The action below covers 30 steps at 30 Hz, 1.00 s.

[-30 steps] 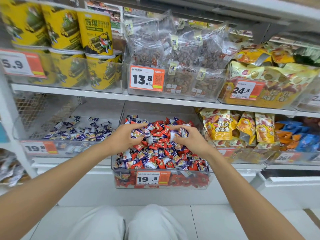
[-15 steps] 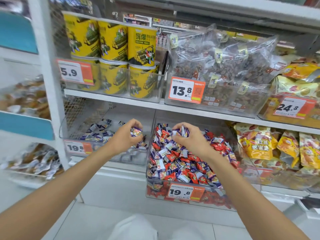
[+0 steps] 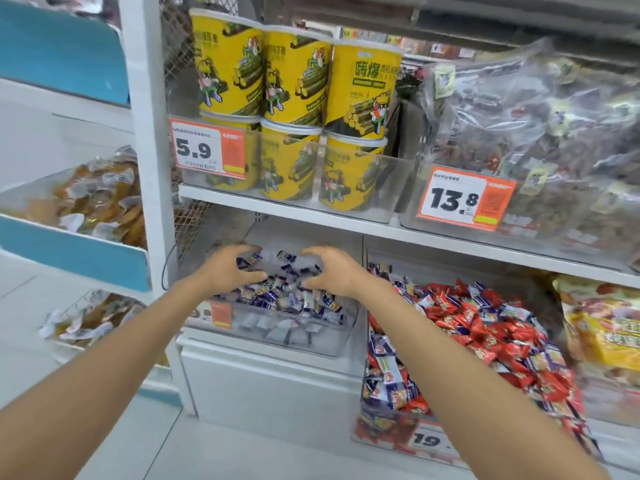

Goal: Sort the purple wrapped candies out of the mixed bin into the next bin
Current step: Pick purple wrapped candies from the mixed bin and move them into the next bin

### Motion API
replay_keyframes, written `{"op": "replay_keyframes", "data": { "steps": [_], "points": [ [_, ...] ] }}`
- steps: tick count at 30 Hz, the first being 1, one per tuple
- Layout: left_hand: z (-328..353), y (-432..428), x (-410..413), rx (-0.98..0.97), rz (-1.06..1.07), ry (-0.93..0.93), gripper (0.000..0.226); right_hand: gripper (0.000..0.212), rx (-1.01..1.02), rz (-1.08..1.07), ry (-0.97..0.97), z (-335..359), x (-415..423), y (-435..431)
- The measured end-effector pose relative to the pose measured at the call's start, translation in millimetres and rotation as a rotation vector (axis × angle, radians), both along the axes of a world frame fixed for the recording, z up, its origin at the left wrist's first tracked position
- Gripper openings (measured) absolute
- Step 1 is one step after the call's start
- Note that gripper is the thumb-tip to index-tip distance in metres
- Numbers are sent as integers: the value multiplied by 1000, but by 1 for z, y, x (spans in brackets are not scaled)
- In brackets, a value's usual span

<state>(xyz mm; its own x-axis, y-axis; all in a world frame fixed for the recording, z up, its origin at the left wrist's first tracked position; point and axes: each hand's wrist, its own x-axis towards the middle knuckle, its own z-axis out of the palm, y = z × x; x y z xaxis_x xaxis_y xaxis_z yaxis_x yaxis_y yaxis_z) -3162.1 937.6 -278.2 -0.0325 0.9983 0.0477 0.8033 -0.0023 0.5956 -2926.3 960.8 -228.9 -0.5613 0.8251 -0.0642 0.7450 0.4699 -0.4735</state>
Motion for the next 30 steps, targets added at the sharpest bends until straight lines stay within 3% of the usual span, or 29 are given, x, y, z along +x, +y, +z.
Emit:
{"op": "replay_keyframes", "data": {
  "steps": [5, 8, 11, 17, 22, 24, 26, 30],
  "points": [
    [1, -25, 36, 55, -98, -109, 29, 32, 172, -79, 136, 18, 64, -33],
    [16, -49, 84, 119, -177, -148, 20, 26, 216, -164, 171, 24, 129, -62],
    [32, -66, 134, 229, -258, -146, 15, 24, 174, -229, 65, 19, 194, -84],
    [40, -79, 221, 155, -517, 71, 18, 22, 59, -296, 48, -6, 264, -114],
    [31, -68, 265, 81, -588, 379, 56, 37, 46, -189, -19, -29, 252, -118],
    [27, -62, 275, 37, -573, 480, 62, 30, 94, -153, -103, -37, 249, -114],
    [25, -55, 278, 45, -537, 465, 52, 16, 140, -200, -74, -38, 255, -107],
    [30, -52, 275, 154, -520, 394, 23, 7, 240, -311, -96, -32, 274, -96]
  ]
}}
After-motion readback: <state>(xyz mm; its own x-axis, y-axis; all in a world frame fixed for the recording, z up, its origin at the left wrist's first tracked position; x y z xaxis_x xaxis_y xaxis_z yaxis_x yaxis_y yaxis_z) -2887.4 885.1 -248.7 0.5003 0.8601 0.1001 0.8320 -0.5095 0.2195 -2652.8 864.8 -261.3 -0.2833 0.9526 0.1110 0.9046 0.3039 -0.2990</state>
